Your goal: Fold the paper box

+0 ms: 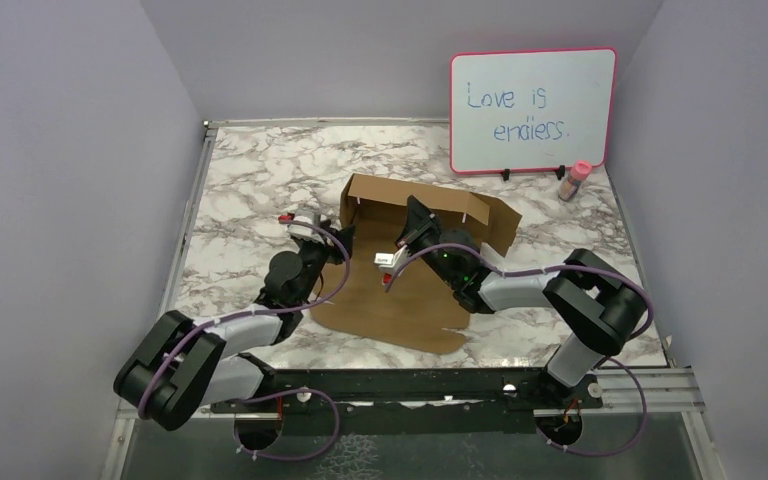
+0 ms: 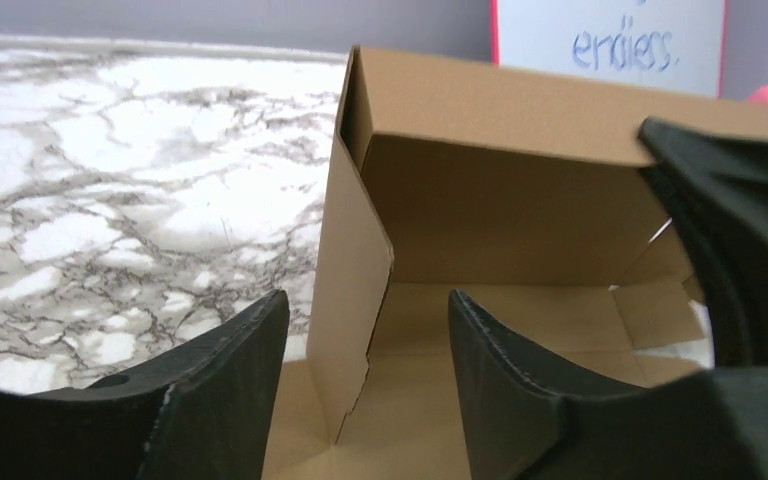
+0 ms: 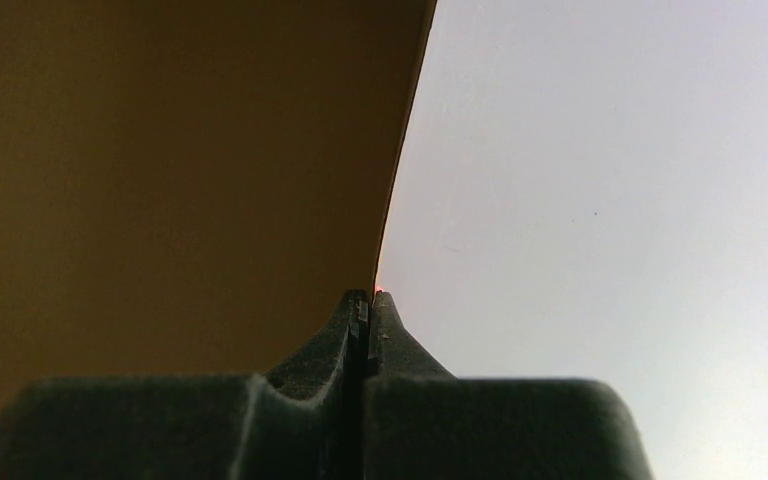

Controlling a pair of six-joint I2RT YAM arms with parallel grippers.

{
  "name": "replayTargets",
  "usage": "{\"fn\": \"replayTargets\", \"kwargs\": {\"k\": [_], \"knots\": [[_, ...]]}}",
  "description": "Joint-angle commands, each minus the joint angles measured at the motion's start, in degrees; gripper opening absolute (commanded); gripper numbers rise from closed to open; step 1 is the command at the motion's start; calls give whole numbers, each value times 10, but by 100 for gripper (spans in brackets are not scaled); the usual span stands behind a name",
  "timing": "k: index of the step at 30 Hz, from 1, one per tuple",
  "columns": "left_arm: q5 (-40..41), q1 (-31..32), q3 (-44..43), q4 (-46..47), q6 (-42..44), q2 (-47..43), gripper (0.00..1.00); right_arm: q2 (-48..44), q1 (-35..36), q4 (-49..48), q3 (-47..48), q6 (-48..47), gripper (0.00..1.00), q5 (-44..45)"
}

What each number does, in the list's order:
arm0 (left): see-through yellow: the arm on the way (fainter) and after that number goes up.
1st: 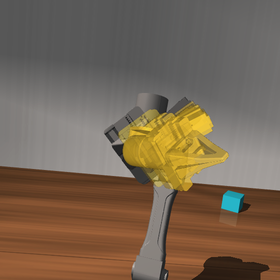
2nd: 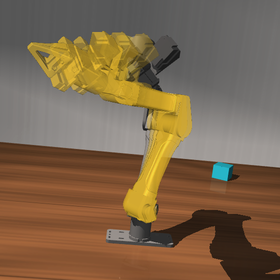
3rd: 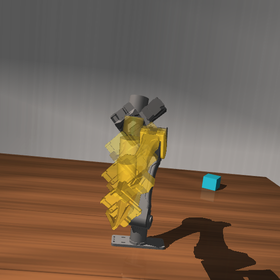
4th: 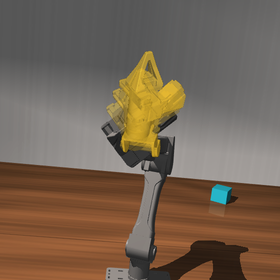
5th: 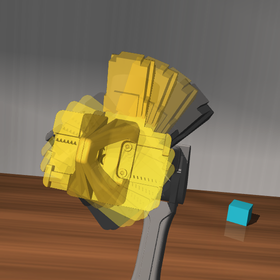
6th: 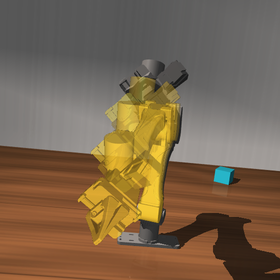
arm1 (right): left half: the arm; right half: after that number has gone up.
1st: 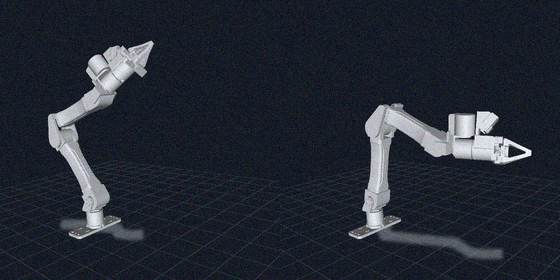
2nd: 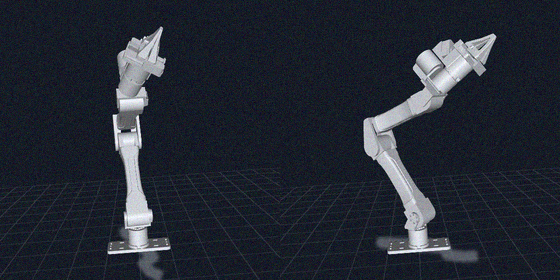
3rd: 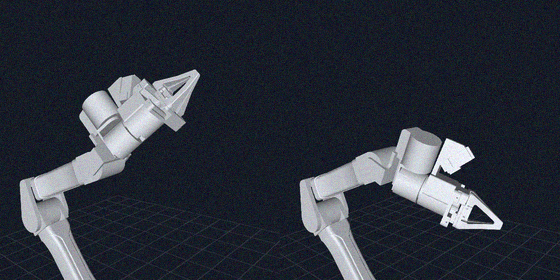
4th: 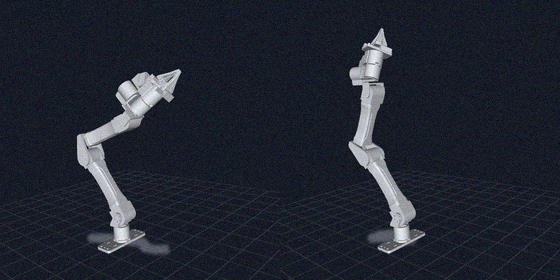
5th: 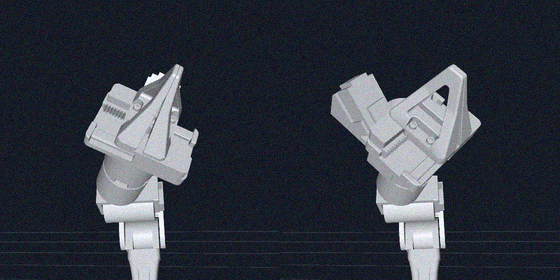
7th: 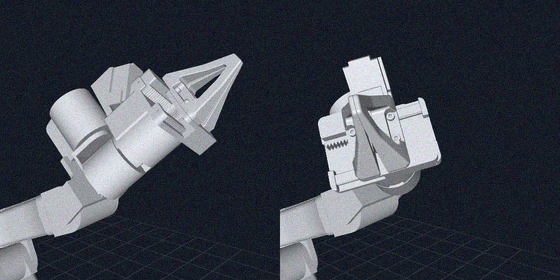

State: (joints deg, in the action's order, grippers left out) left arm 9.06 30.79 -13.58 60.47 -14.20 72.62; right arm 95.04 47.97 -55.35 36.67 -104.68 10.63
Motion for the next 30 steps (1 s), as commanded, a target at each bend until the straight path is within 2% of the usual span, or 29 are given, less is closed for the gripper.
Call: {"fn": "replayTargets", "kwargs": {"k": [1,6,13,21,30], "knots": [[5,-10,-10,-45,10,-75,67,-9,4,45,-2,-11,1,-10],[-10,-24,-27,-77,2,-140,77,-11,4,50,0,-9,1,-10],[-47,-121,-27,-54,-61,-155,78,-8,4,53,4,-8,1,-14],[-98,-184,-7,-15,-44,-60,77,-10,5,55,3,-5,1,-21],[-188,-185,-30,35,4,51,77,-10,5,59,4,-7,1,-24]]}}
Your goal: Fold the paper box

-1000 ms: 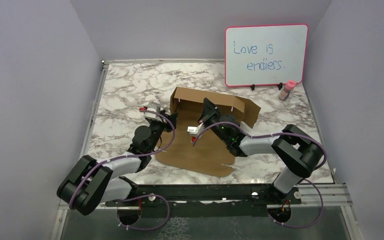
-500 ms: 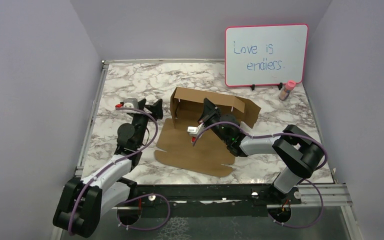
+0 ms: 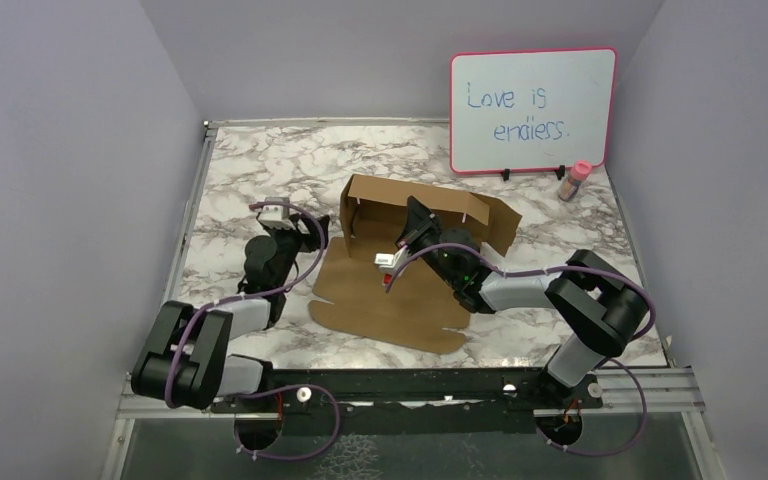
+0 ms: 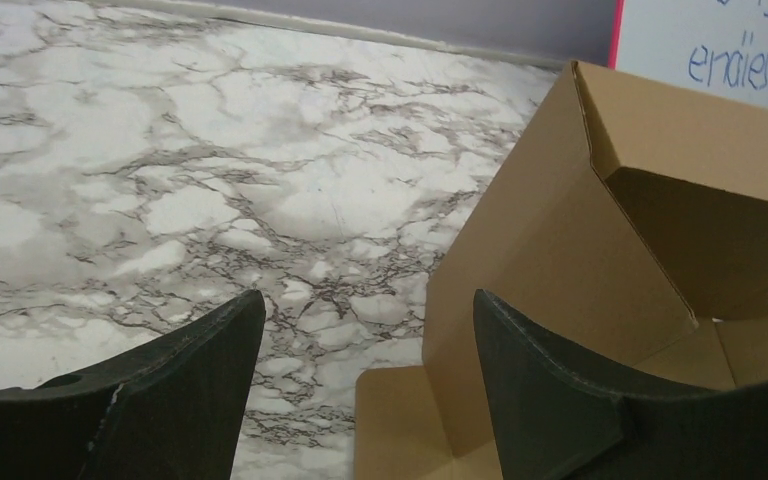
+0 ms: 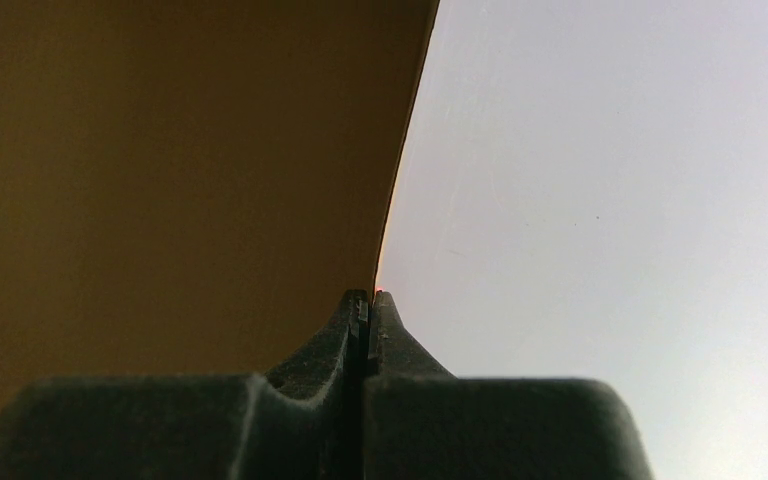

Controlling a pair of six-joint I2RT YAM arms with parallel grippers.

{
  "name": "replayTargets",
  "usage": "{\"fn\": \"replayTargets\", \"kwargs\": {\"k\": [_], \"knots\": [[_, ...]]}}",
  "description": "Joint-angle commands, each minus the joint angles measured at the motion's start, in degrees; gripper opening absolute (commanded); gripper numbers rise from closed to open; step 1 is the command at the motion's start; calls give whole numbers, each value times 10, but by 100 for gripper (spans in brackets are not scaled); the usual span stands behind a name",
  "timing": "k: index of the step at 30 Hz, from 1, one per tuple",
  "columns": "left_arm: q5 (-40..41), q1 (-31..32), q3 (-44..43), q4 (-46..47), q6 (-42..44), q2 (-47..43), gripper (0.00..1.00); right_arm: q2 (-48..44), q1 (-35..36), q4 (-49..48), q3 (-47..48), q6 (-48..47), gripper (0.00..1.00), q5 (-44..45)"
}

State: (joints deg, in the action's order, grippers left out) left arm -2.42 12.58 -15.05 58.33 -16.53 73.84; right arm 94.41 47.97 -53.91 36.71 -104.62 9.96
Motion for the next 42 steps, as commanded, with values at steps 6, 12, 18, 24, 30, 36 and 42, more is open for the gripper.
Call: {"fn": "replayTargets", "kwargs": {"k": [6,12,18,24,30,36,42], "knots": [[-130,0,-31,135,29,116,78,-5,5,48,8,-12,1,-19],[-158,9,-54,171,32,165,78,-8,7,62,18,-14,1,-24],[-176,15,-70,188,37,192,78,-5,10,72,24,-14,1,-27],[-164,16,-81,222,26,231,78,-6,13,84,27,-7,1,-32],[-136,16,-92,262,10,280,78,-8,14,106,34,7,1,-33],[-140,16,-113,312,-4,336,78,-16,15,137,38,26,1,-42],[-150,19,-128,362,-23,374,78,-17,15,150,39,35,1,-42]]}}
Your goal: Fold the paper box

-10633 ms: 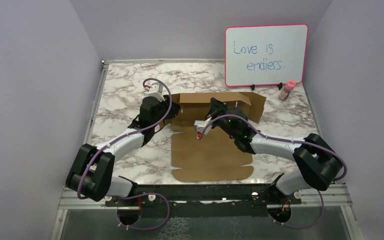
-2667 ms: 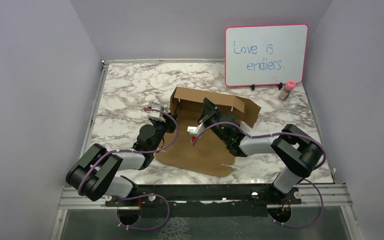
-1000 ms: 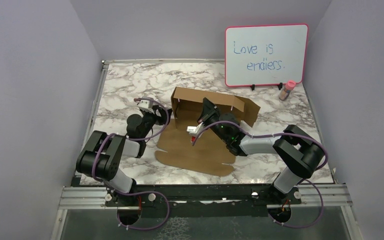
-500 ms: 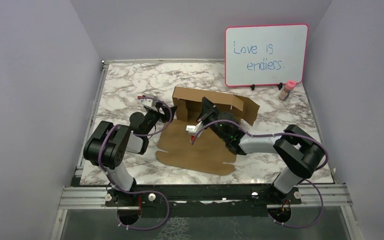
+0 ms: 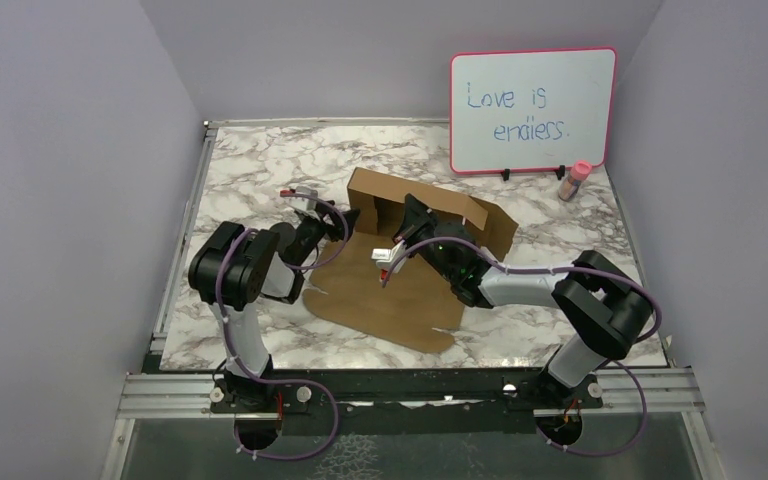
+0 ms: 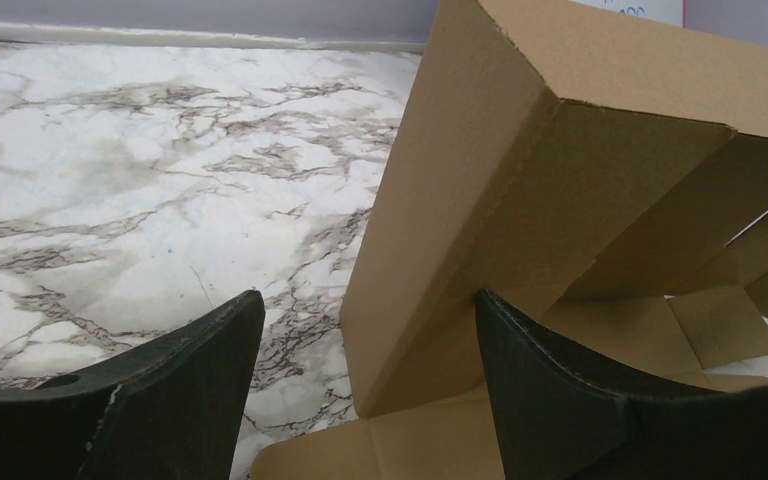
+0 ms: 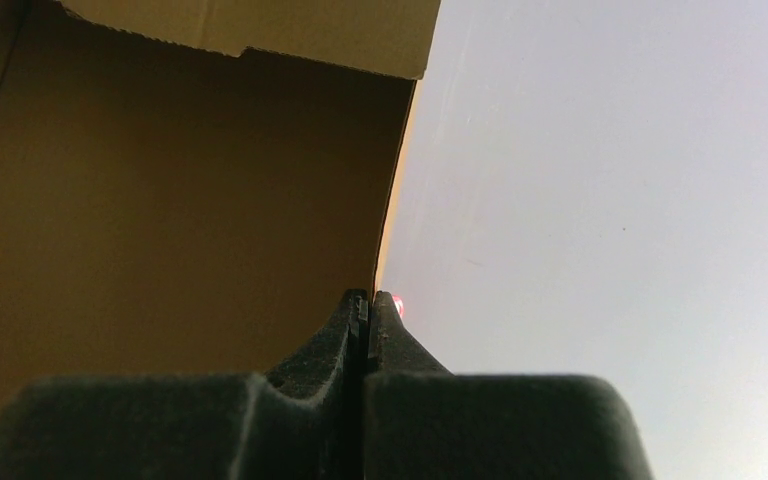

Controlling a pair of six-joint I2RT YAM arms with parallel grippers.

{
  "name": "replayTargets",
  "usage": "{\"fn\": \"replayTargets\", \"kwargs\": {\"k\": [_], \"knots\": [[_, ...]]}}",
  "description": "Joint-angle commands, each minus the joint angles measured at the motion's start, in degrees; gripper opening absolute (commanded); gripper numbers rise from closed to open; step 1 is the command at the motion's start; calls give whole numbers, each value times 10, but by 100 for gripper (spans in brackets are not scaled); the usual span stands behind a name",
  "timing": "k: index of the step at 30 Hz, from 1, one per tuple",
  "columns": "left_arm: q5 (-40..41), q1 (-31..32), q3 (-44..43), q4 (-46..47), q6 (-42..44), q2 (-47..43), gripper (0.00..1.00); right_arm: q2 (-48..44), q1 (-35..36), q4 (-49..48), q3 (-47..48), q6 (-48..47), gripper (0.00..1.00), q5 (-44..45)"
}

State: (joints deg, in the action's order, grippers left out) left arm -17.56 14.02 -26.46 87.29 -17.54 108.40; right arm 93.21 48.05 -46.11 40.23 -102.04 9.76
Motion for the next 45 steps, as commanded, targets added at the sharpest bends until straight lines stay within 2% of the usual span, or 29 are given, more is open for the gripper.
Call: {"fn": "replayTargets", "kwargs": {"k": [1,17,21,26,33,45], "knots": [[-1,5,-19,72,-13,33,78,-5,14,74,5,10,1,-40],[-23,19,-112,53,-4,84,76,-7,14,110,18,31,1,-49],[-4,27,-133,48,-5,95,76,1,14,123,27,40,1,-40],[27,30,-146,36,-7,99,70,5,14,123,32,44,1,-36],[95,39,-132,-8,9,85,54,6,14,126,32,53,1,-34],[206,54,-118,-44,-12,71,42,7,14,124,33,58,1,-31]]}}
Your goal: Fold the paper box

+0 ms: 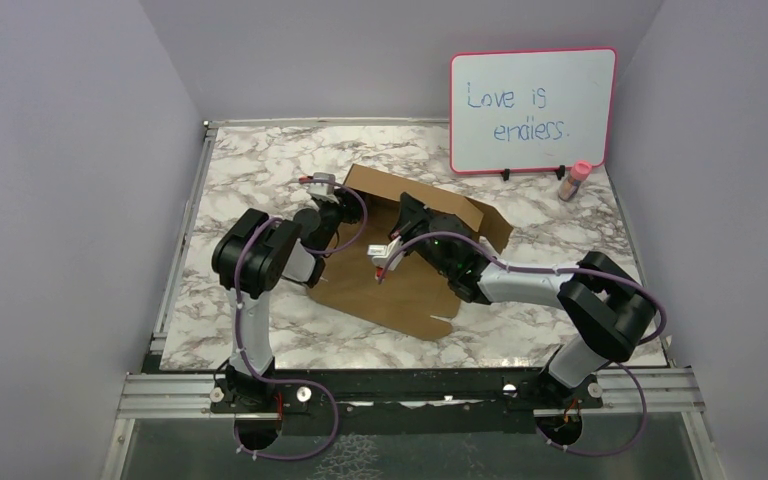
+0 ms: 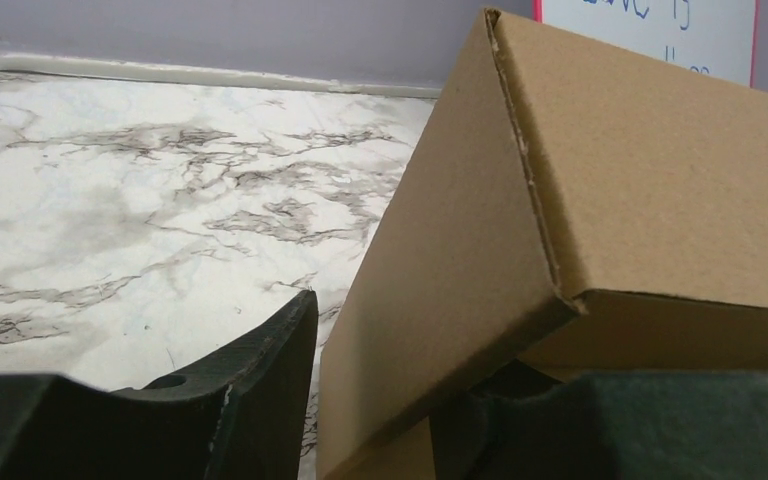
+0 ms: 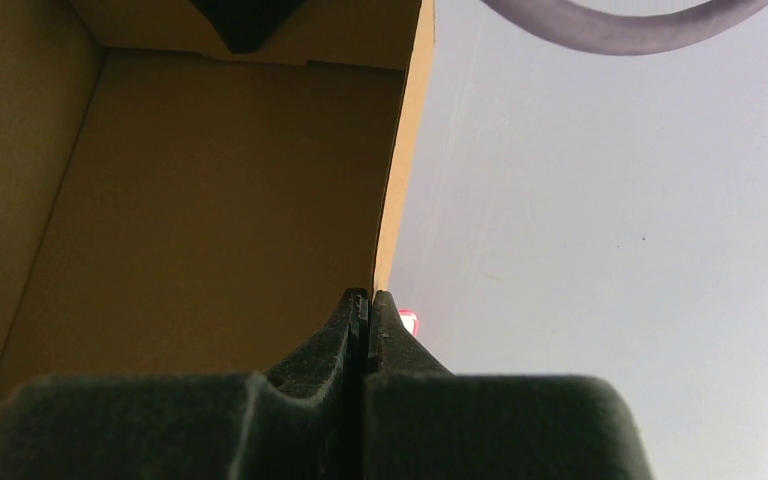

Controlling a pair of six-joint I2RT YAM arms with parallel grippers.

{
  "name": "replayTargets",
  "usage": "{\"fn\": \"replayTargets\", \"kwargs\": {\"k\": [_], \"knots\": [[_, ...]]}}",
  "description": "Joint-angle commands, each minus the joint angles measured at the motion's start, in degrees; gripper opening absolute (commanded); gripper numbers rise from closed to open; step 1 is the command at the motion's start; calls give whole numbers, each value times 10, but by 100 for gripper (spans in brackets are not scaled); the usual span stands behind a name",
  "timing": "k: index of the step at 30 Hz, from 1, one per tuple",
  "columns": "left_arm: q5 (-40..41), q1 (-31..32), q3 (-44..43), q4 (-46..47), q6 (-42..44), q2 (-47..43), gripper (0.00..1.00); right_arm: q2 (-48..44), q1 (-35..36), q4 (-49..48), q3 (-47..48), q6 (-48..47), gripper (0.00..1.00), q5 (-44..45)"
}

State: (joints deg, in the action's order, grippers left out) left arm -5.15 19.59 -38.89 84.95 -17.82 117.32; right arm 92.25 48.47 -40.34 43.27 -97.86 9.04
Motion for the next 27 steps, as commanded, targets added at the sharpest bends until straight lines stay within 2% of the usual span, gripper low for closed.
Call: {"fn": "replayTargets", "kwargs": {"k": [1,8,15,27], "knots": [[90,-1,4,-25,-13,-17,41,17,10,66,3,16,1,-24],[150,11,-9,-43,-30,-16,30,21,10,65,2,18,1,-24],[247,38,-23,-78,-30,-21,25,23,10,64,3,20,1,-25],[342,60,-47,-112,-63,-20,24,24,10,65,2,28,1,-26]]}}
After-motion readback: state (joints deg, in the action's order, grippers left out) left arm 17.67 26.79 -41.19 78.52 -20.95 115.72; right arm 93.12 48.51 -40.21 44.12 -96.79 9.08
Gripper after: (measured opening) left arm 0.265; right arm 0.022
